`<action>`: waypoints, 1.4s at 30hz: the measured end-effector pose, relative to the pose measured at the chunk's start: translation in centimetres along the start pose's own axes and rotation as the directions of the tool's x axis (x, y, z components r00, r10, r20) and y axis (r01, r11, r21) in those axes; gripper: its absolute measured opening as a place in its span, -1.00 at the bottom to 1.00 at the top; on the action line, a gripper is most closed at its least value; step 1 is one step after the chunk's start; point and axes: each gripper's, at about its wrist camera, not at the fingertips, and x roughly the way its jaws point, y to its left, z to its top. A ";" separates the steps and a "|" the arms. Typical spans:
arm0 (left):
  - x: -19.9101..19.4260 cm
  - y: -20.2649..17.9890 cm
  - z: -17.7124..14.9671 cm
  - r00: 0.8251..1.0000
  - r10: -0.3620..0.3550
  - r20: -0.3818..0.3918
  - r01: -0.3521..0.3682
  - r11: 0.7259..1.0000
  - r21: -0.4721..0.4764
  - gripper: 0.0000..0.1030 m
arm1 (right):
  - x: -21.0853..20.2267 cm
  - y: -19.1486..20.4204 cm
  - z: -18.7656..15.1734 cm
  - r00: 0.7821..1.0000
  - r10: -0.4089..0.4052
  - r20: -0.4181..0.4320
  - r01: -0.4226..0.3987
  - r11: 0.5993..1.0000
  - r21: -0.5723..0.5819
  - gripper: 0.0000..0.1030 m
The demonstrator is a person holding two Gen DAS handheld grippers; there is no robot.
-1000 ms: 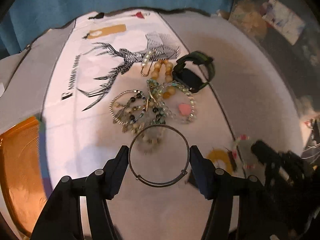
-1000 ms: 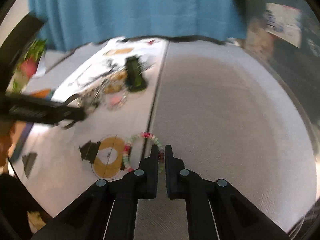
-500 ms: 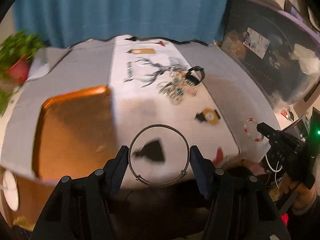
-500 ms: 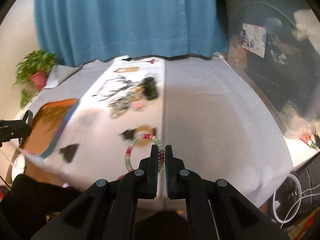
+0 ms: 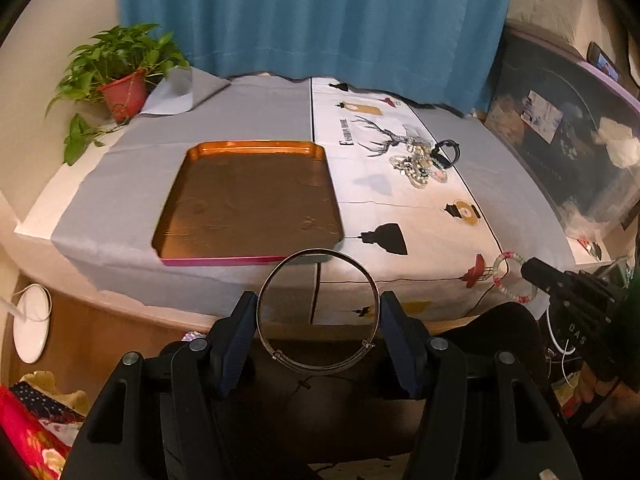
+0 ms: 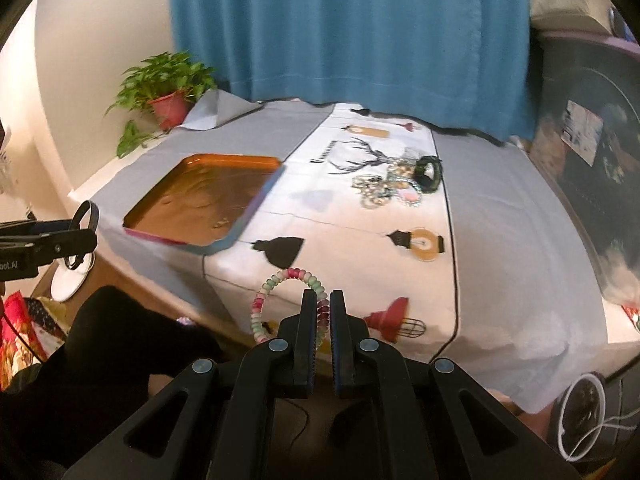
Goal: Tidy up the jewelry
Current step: 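Carry the bangle and beaded bracelet to the copper tray and release both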
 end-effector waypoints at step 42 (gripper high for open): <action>4.3 10.4 6.0 0.995 0.065 0.070 -0.060 0.995 -0.074 0.11 | 11.3 10.0 11.4 0.985 0.165 -0.058 -0.168 0.985 -0.051 -0.87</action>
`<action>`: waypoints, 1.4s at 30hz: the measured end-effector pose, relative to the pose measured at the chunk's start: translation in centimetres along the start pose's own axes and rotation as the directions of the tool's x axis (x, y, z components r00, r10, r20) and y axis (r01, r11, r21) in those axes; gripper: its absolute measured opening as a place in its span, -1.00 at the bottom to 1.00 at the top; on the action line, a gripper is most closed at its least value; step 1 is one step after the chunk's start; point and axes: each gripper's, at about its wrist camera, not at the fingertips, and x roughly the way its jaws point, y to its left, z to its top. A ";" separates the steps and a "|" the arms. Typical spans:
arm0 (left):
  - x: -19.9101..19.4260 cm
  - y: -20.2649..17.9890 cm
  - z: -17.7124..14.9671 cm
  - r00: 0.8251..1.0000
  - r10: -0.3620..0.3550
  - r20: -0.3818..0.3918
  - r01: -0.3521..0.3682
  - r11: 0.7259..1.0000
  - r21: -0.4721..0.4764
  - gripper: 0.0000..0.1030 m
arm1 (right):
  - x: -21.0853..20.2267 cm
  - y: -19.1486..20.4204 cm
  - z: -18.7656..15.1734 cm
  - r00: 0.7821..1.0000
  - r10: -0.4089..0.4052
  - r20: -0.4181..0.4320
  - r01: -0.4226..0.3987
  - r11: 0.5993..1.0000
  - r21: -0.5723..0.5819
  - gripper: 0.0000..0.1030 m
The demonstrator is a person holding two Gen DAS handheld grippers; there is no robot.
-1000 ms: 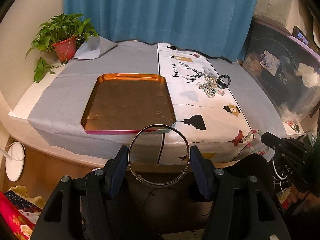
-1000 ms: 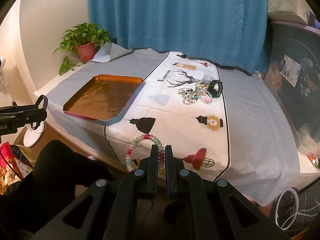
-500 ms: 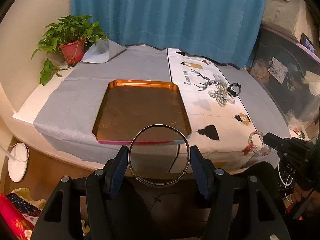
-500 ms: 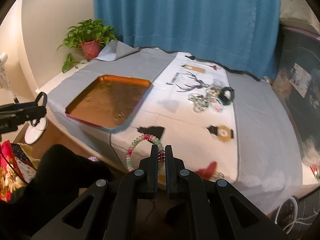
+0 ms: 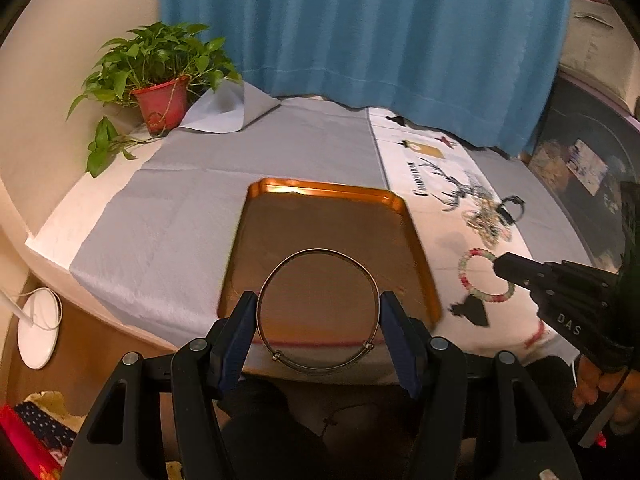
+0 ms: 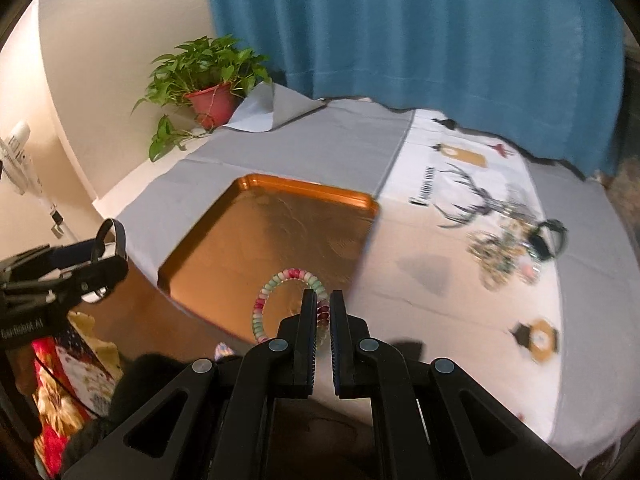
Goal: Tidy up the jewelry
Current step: 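Carry the bangle and beaded bracelet to the copper tray and release both, then withdraw both tools from the tray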
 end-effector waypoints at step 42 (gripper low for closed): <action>-2.1 -2.7 -6.2 0.991 0.133 -0.021 -0.131 0.988 0.085 0.92 | -2.9 1.9 -7.5 0.994 -0.085 -0.069 0.085 0.996 -0.002 0.40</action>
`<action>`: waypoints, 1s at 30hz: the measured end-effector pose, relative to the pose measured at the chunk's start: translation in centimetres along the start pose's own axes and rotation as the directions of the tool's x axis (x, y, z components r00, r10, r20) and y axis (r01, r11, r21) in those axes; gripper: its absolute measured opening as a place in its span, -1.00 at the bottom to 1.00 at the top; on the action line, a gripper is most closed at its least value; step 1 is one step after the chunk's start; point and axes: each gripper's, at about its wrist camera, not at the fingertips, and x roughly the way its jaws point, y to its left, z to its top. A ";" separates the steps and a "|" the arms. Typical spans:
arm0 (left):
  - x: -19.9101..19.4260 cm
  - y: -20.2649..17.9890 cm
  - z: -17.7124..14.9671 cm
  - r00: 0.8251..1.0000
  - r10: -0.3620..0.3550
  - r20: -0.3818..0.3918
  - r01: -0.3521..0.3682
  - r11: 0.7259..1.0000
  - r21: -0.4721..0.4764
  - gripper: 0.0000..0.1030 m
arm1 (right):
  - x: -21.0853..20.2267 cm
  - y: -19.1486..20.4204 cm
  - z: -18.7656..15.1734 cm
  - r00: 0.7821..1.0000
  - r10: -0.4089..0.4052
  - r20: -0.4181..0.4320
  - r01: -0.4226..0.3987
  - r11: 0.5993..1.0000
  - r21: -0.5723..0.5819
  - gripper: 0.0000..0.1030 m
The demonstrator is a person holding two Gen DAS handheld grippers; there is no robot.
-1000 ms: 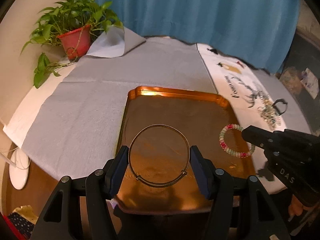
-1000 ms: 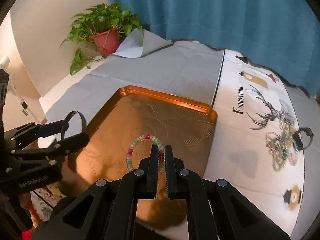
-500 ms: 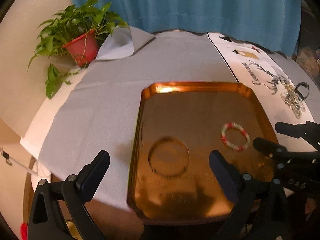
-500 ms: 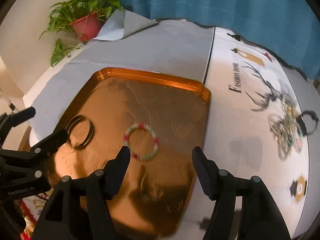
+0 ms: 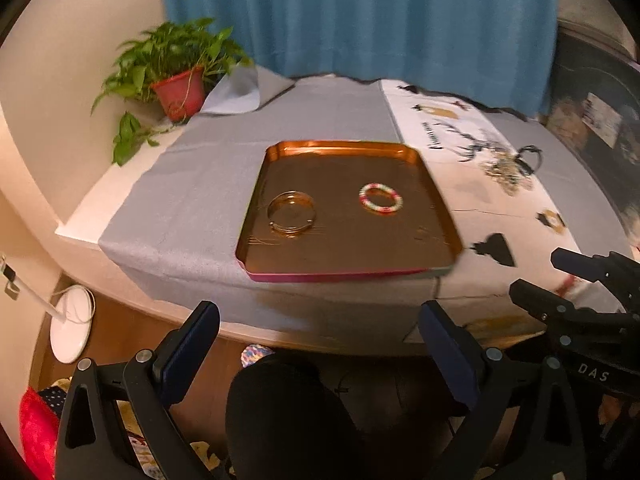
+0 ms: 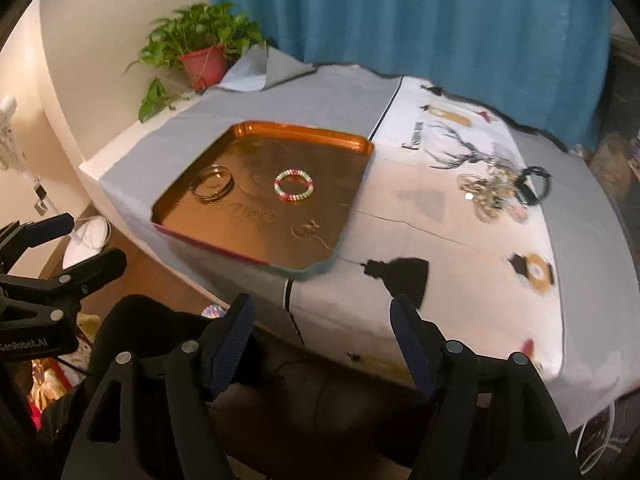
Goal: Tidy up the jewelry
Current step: 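Withdraw both tools from the tray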
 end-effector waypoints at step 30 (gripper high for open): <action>-8.9 -4.7 -2.0 0.987 0.061 0.147 -0.075 0.993 0.090 0.92 | -8.8 -1.0 -4.6 0.990 0.030 0.135 -0.033 0.999 0.020 0.47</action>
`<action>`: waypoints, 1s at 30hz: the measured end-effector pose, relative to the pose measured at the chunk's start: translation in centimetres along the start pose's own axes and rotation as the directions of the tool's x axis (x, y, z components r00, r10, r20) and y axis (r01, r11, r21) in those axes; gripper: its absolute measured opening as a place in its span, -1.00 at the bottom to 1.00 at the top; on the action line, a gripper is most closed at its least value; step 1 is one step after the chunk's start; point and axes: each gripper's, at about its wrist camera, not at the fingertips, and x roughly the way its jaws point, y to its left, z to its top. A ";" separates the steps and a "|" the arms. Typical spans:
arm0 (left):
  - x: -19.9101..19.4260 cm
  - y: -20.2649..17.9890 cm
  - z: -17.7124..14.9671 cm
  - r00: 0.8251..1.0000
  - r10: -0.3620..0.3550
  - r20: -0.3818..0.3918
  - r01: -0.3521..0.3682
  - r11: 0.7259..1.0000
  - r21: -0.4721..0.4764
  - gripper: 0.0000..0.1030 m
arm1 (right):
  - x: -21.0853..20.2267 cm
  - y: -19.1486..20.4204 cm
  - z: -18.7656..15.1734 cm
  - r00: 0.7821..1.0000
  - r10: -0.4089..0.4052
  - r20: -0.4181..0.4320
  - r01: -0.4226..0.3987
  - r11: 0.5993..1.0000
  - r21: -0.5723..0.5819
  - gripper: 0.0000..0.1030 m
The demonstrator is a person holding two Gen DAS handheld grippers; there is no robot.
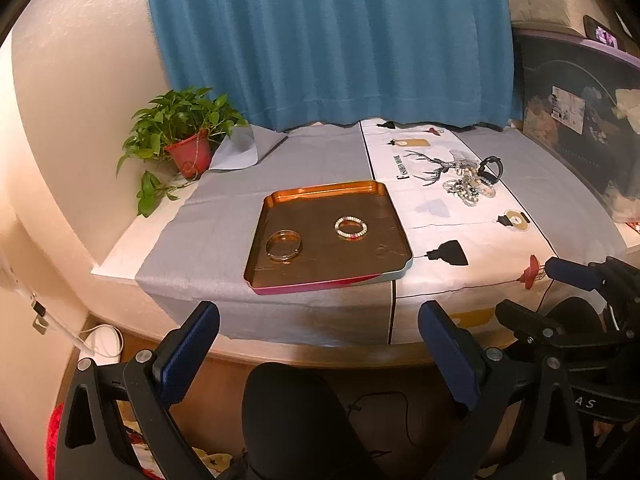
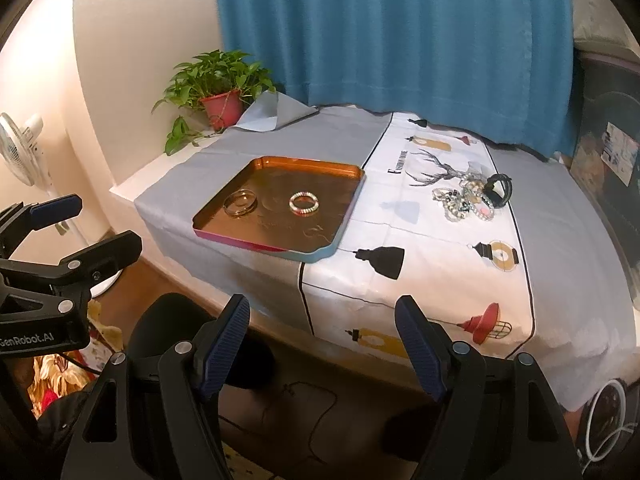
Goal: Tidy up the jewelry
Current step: 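Withdraw both tools from the tray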
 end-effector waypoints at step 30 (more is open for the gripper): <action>1.1 -0.3 -0.5 1.000 -0.007 -0.027 0.007 1.000 0.011 0.92 | 2.0 -0.8 -0.4 0.999 -0.011 -0.040 0.012 0.999 0.036 0.47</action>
